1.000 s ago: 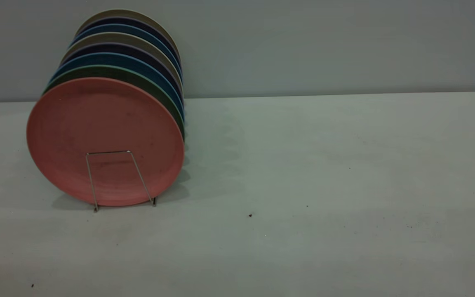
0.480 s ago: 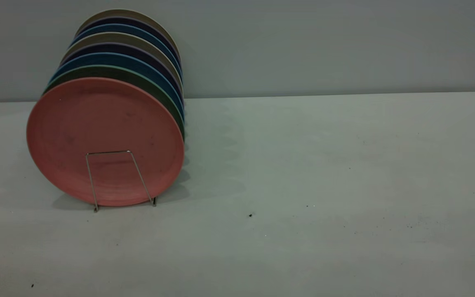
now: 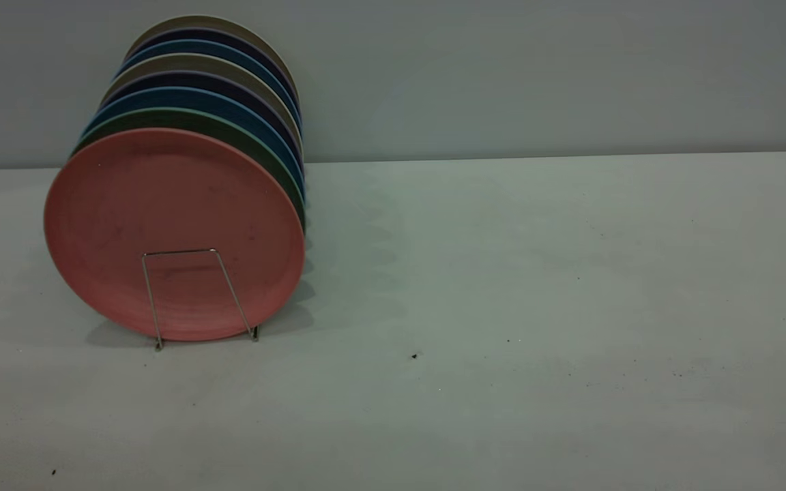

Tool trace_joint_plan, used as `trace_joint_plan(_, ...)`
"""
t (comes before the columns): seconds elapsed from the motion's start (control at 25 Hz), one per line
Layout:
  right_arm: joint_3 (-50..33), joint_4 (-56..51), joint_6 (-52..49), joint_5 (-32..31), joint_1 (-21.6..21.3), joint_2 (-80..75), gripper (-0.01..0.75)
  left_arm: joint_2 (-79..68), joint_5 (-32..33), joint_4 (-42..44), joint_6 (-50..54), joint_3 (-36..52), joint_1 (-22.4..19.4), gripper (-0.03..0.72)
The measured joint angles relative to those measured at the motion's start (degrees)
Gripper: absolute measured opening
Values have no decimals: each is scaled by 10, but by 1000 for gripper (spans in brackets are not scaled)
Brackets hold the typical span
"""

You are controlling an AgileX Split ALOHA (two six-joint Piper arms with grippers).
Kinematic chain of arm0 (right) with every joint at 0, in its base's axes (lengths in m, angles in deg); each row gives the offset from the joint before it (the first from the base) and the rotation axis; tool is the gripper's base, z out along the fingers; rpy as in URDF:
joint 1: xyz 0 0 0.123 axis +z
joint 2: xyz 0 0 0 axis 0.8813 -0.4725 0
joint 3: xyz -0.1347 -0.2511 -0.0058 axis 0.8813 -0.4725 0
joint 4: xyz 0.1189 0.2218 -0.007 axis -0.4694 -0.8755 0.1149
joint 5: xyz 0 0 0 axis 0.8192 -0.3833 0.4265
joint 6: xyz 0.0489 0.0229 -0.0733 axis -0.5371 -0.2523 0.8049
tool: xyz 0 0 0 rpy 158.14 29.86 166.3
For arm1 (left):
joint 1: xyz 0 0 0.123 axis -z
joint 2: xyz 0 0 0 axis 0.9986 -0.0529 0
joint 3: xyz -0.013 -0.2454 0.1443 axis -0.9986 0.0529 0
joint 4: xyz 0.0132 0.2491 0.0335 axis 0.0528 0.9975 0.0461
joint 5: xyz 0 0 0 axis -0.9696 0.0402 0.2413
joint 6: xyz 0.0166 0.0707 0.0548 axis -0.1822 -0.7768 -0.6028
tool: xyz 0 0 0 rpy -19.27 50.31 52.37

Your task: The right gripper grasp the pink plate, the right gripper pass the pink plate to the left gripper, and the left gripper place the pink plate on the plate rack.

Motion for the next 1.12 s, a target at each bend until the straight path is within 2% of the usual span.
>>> trace_joint_plan(0.48,-1,0,0,0,0,1,290,21,0,0,1,0,0,482)
trace_joint_plan(0.76,-2,0,0,0,0,73,290,83,4,0,1,0,0,482)
trace_joint_plan(1.12,-2,0,0,-1,0,77,290,86,5,0,1,0,0,482)
